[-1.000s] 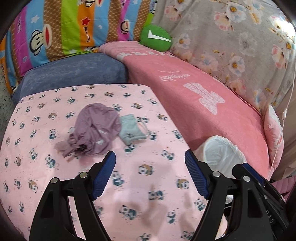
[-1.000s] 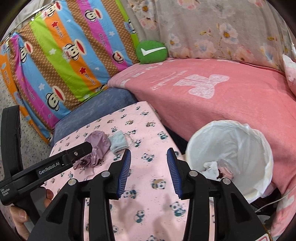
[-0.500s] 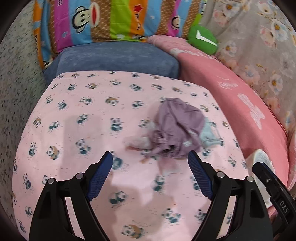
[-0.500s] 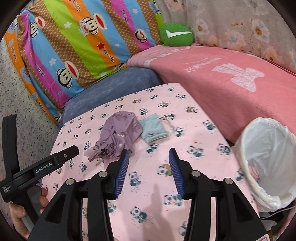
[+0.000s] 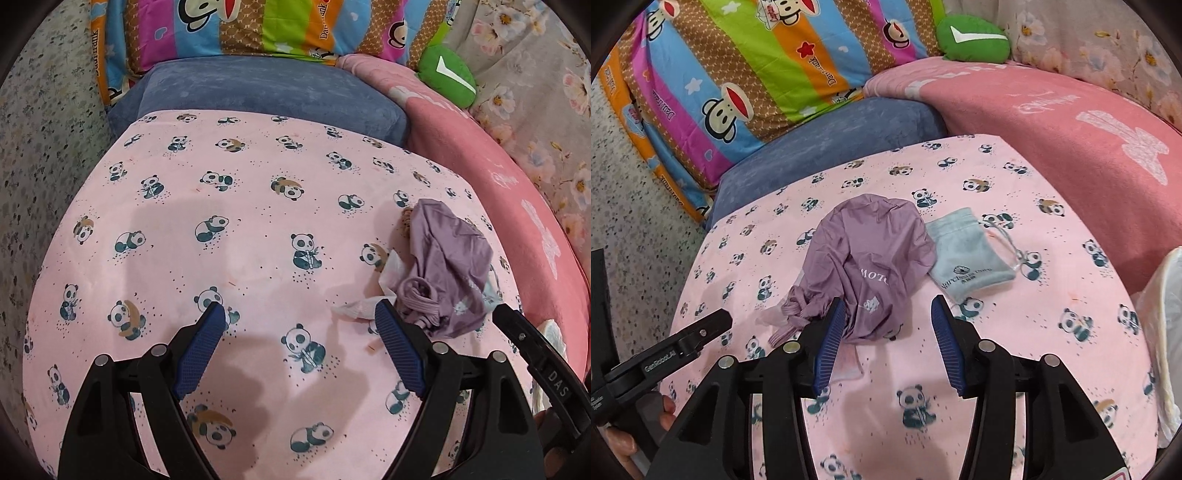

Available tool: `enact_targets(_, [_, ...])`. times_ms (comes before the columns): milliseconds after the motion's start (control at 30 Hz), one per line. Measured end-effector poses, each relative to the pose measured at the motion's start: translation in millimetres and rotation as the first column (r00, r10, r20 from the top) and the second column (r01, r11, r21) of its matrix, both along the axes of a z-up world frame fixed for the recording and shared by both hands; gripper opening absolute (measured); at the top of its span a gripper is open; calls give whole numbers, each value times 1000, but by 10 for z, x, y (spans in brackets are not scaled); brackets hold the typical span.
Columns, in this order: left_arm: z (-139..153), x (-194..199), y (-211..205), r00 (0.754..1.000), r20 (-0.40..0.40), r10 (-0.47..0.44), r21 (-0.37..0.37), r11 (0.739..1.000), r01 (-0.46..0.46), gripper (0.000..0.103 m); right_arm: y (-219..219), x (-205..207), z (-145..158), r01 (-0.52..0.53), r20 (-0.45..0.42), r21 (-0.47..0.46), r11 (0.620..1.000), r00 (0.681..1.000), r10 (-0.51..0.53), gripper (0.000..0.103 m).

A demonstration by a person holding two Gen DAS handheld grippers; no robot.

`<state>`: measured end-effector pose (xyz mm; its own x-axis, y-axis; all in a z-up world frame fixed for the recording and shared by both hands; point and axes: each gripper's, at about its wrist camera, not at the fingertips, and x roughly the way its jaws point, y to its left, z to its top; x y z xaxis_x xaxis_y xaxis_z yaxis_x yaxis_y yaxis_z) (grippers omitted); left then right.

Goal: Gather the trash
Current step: 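Grasp the lavender cloth with the right gripper while the left gripper grasps the clear plastic bag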

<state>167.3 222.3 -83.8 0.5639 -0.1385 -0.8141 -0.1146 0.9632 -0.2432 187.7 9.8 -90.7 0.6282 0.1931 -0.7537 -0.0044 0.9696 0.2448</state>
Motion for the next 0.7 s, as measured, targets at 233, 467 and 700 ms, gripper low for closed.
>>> enact_targets(233, [-96, 147, -52, 1000, -17, -22, 0, 1000, 22, 79, -20, 243, -251, 9, -53, 31, 999, 999, -8, 50])
enact_targets(467, [-110, 220, -77, 999, -22, -26, -10, 1000, 26, 79, -28, 361, -297, -24, -54, 64, 998, 998, 28, 3])
enact_targets(700, [-112, 206, -233, 998, -22, -62, -14, 998, 62, 79, -178, 182, 324, -15, 131, 86, 996, 991, 4, 3])
